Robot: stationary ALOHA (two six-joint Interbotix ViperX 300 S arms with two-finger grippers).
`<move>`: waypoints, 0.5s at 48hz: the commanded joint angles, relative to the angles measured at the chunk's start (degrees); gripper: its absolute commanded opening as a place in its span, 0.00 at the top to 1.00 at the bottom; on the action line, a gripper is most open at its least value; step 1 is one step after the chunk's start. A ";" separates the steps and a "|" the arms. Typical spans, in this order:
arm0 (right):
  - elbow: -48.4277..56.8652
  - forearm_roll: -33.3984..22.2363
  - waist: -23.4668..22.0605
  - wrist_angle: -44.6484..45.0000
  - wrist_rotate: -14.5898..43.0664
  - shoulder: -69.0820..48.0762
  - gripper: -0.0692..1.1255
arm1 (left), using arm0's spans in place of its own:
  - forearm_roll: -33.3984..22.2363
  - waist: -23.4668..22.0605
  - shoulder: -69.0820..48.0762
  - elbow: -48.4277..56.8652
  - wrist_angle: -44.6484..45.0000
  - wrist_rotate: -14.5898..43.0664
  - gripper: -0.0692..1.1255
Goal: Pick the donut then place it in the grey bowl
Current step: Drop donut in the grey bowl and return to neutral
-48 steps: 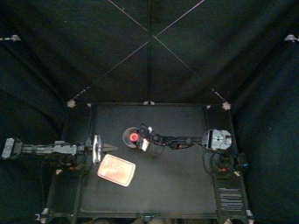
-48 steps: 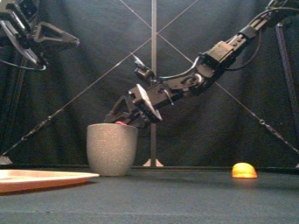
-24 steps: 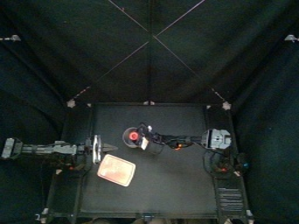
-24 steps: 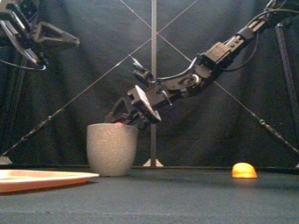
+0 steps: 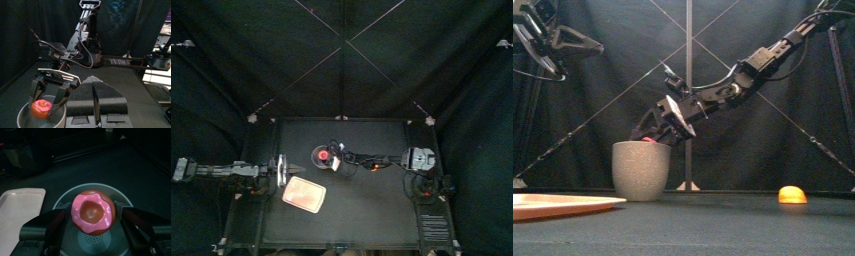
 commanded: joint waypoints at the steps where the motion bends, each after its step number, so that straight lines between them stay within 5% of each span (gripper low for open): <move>1: -2.72 -0.26 0.44 -0.18 -0.26 -1.93 0.11 | -0.09 0.09 0.26 -0.79 -0.53 0.09 0.85; 24: -5.36 4.22 0.26 9.93 -0.18 -0.97 0.11 | -0.09 0.18 0.26 -0.79 -0.53 0.00 0.85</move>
